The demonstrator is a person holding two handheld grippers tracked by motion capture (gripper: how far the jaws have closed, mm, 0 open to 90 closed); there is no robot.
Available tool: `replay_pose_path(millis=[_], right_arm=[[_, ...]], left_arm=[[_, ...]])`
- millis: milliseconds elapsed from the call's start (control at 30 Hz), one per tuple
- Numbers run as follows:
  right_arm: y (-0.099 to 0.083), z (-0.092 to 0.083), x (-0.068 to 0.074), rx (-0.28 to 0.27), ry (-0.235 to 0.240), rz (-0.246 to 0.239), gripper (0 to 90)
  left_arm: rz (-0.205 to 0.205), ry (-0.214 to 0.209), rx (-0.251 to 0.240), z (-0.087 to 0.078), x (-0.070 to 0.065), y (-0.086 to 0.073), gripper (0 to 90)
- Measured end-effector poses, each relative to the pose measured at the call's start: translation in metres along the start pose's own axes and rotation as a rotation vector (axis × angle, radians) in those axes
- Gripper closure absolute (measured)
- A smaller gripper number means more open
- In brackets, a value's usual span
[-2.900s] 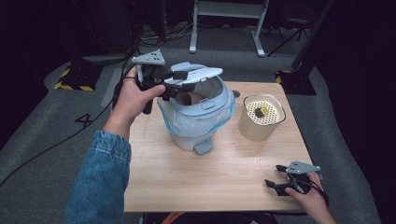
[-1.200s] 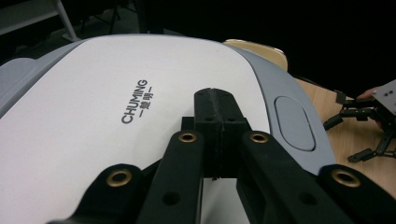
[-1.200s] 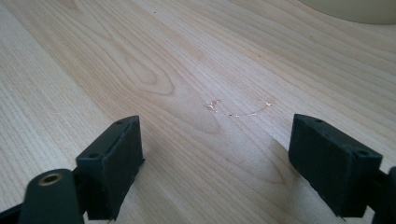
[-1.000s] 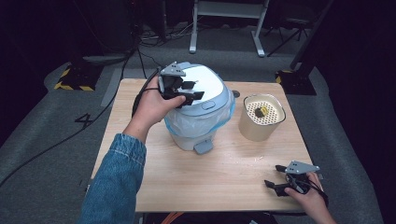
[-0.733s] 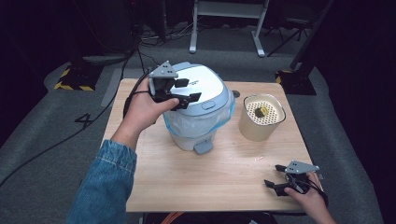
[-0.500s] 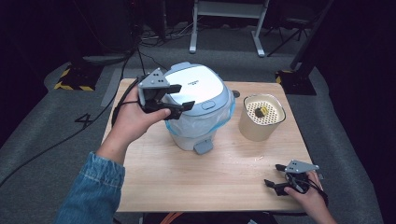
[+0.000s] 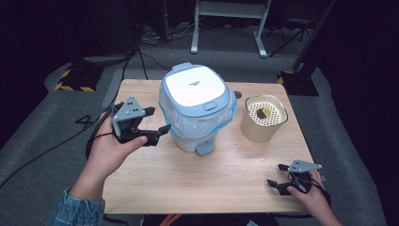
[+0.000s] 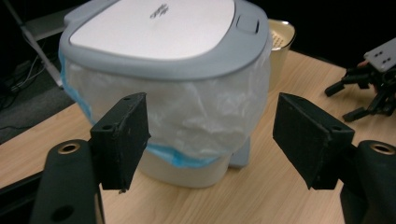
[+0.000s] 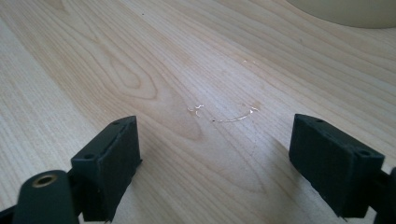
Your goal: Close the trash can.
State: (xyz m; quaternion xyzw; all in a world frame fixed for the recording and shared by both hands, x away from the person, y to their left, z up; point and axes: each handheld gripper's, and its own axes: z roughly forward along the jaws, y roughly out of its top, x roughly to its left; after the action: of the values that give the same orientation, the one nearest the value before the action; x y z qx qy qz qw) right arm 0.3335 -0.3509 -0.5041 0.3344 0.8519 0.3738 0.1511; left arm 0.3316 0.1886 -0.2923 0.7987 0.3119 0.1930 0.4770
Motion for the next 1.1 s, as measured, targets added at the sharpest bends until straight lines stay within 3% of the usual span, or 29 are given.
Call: replay_pose_path(millis=[700, 900, 1000, 1100], right_arm=[[0.000, 0.000, -0.006, -0.002, 0.017, -0.014, 16.7], [0.000, 0.000, -0.006, -0.002, 0.017, -0.015, 16.7], [0.000, 0.000, -0.006, -0.002, 0.017, -0.015, 16.8], [0.000, 0.000, -0.006, -0.002, 0.017, -0.015, 16.8]], left_arm=[[-0.028, 0.018, 0.009, -0.005, 0.002, -0.088, 25.3], [-0.026, 0.023, 0.041, -0.005, 0.002, -0.121, 24.2], [-0.054, 0.027, 0.054, -0.001, 0.003, -0.137, 23.9], [-0.066, 0.039, 0.113, 0.003, 0.006, -0.151, 23.9]])
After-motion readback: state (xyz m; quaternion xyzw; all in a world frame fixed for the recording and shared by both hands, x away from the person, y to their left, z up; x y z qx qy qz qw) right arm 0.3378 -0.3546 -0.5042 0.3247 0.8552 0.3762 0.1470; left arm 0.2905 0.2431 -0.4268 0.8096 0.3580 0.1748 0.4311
